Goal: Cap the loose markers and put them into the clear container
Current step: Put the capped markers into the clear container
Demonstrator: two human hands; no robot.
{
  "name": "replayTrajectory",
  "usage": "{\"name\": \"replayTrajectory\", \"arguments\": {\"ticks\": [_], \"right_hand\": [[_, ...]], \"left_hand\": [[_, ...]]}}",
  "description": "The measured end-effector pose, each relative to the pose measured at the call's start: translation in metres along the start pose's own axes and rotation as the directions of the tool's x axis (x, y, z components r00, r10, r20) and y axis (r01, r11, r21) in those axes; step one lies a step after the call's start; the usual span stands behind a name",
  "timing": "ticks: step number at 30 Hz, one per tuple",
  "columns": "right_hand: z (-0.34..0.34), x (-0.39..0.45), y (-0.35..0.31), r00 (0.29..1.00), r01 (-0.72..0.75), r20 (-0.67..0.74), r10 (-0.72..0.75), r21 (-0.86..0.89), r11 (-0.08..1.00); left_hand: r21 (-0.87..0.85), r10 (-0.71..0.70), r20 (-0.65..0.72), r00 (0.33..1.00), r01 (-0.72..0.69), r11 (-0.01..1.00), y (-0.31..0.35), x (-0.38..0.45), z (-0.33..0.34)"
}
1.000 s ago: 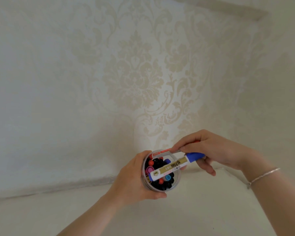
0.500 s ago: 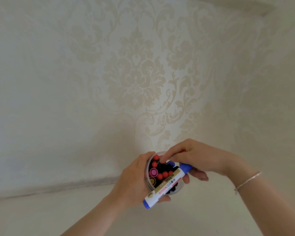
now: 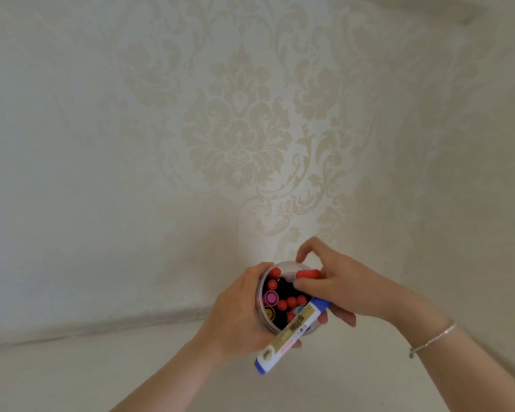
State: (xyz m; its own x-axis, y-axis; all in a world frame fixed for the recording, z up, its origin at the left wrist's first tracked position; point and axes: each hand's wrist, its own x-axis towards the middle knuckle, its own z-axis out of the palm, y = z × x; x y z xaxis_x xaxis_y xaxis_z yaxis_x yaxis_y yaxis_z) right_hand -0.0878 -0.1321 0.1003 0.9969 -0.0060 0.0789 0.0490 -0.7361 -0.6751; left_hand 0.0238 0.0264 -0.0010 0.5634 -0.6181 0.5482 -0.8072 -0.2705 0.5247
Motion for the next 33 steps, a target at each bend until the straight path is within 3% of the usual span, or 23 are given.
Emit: {"name": "replayTrajectory", "arguments": {"ticks": [3, 6, 12, 18, 28, 33], "right_hand": [[-0.01, -0.003, 0.004, 0.994, 0.003, -0.111, 0.006, 0.082, 0.997], [-0.009, -0.001, 0.002, 0.997, 0.019, -0.075, -0.008, 0.149, 0.989], [0.001, 0.011, -0.002, 0.998, 0.037, -0.058, -0.03, 0.121, 0.992], [0.001, 0.018, -0.012, 0.986, 0.017, -0.165, -0.018, -0.005, 1.0], [-0.009, 0.021, -0.024, 0.978, -0.188, -0.124, 0.169, -0.159, 0.969], [-0.001, 0.015, -0.029, 0.966, -0.249, -0.158, 0.206, -0.335, 0.909]], "left_hand": [[0.03, 0.007, 0.026, 1.0, -0.008, 1.0, -0.006, 0.001, 0.0], [0.031, 0.002, 0.022, 1.0, -0.003, 1.0, -0.005, 0.001, 0.001], [0.015, 0.001, 0.021, 1.0, -0.001, 1.0, -0.004, 0.0, -0.001], [-0.015, -0.012, -0.004, 1.0, 0.012, 1.0, -0.001, -0.001, -0.001], [-0.017, -0.011, -0.007, 1.0, 0.011, 1.0, 0.002, 0.0, 0.002], [-0.022, -0.009, -0.021, 1.0, 0.009, 1.0, -0.001, 0.0, 0.002]]}}
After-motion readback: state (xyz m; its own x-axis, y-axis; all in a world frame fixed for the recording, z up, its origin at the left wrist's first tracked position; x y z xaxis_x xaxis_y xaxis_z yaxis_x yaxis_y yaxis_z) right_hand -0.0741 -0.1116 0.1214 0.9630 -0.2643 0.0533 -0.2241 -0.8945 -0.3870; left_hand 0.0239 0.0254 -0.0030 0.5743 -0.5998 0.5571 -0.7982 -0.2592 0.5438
